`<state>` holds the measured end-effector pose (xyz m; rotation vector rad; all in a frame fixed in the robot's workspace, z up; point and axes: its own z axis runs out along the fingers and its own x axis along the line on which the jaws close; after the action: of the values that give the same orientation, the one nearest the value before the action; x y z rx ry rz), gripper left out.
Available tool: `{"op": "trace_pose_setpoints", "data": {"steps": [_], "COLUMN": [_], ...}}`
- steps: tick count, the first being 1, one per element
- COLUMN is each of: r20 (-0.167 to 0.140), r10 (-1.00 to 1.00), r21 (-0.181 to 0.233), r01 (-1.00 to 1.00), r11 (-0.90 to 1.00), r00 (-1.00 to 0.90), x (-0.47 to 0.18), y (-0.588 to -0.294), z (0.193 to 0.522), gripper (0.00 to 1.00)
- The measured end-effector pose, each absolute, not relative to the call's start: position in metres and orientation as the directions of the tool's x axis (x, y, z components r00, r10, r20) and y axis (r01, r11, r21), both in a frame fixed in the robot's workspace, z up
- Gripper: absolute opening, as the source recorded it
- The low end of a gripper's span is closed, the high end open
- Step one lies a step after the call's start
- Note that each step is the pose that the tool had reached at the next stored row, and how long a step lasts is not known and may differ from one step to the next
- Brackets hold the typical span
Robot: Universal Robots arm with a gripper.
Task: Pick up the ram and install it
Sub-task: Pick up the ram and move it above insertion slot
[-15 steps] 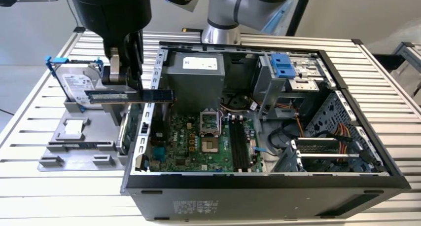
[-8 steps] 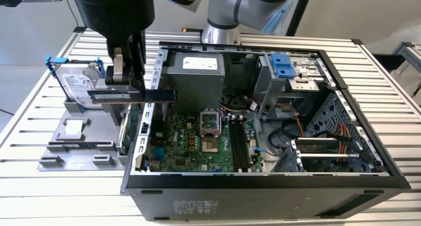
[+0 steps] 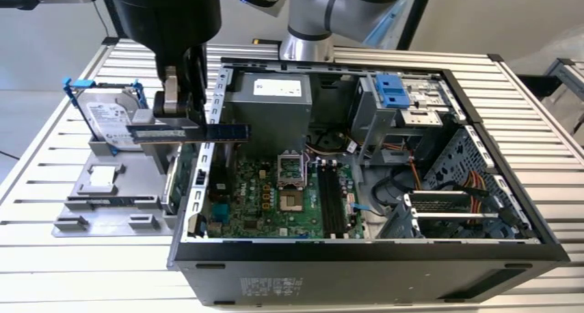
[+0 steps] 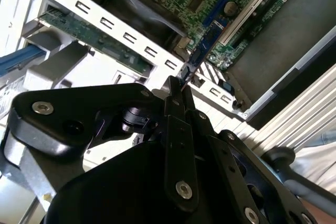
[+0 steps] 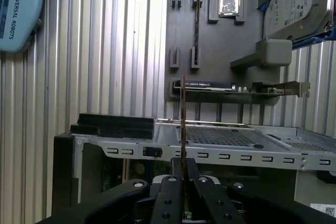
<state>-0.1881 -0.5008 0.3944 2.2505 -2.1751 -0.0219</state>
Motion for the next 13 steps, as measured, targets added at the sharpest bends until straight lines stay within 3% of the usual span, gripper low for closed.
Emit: {"op": "trace_pose_setpoints", "data": {"steps": [13], "r20": [-0.002], "r10": [-0.999], "r21": [0.018], "r01": [-0.999], "r11": [-0.034], "r00": [0.034], "x": [-0.1807], "y": [-0.5006], "z": [0.3945], "gripper": [0.00]}}
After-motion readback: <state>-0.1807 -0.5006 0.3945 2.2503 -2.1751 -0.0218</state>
